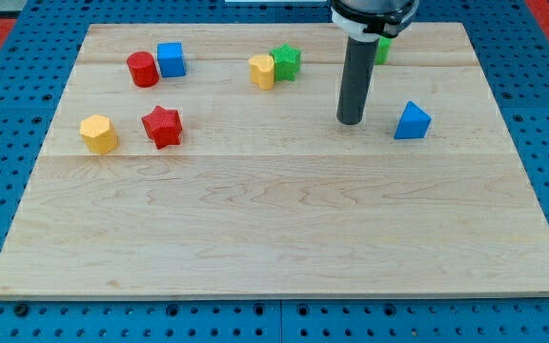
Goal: Touch the bottom side of the red star
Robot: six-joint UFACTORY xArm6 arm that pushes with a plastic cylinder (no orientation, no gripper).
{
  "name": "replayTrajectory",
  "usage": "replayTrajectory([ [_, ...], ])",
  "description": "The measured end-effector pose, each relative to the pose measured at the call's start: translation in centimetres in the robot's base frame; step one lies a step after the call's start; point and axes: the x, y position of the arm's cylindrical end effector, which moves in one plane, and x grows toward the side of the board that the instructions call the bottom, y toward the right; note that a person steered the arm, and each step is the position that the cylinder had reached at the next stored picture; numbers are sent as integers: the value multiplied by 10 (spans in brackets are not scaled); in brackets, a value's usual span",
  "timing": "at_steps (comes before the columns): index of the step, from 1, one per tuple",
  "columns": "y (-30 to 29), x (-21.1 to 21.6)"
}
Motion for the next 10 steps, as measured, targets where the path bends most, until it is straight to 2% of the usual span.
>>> replayTrajectory([
  [2,-9,0],
  [4,-151,-16],
  [5,-183,-44],
  [6,-158,-39],
  [7,-125,21],
  [8,-170,62],
  [9,-229,64],
  [10,-254,30],
])
